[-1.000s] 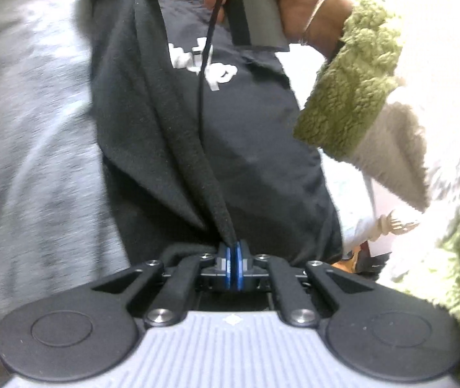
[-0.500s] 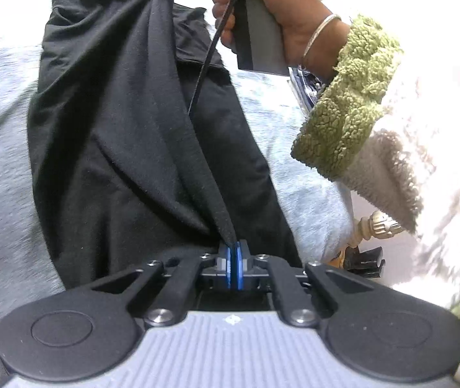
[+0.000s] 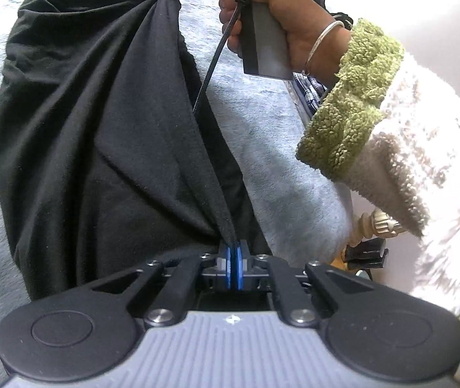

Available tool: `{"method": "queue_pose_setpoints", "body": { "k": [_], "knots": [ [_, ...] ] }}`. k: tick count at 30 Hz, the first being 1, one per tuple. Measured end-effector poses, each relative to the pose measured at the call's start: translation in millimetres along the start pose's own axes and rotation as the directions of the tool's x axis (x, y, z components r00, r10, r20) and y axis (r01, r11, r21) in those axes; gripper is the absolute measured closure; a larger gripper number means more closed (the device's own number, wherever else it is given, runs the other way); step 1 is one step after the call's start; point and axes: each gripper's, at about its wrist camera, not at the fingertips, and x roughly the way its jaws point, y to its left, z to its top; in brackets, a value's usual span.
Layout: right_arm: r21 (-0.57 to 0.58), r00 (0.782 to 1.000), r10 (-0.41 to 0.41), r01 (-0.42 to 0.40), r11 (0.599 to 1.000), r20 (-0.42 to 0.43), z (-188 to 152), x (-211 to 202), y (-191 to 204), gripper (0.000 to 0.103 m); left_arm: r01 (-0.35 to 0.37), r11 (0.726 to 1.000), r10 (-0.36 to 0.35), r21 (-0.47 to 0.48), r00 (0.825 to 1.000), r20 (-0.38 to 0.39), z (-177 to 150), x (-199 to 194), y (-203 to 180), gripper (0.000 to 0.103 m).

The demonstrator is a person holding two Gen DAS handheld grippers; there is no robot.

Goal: Fold clothes

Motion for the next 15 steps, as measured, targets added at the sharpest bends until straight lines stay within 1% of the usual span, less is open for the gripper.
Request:
{"method": "queue_pose_setpoints", "body": {
  "k": [11,13,15],
  "knots": [
    [0.048,0.998,0.059,-0.057,0.997,-0.038,-15,28,-38,0.100,-0.072,0.997,0.071,-0.024,0.997,-0.007,15,33,-14,0.099],
    [0.104,0.993,0.100,-0.094,0.990,-0.062,-19,36,-50,0.098,-0.080,0.996,0.080,-0.038,0.997,-0.005,18,35,-15,0.099],
    [0.193,0.983,0.179,-0.166,0.967,-0.047,-20,35,-67,0.094,-0.072,0.996,0.073,-0.049,0.997,-0.001,21,33,-15,0.098]
  ]
}}
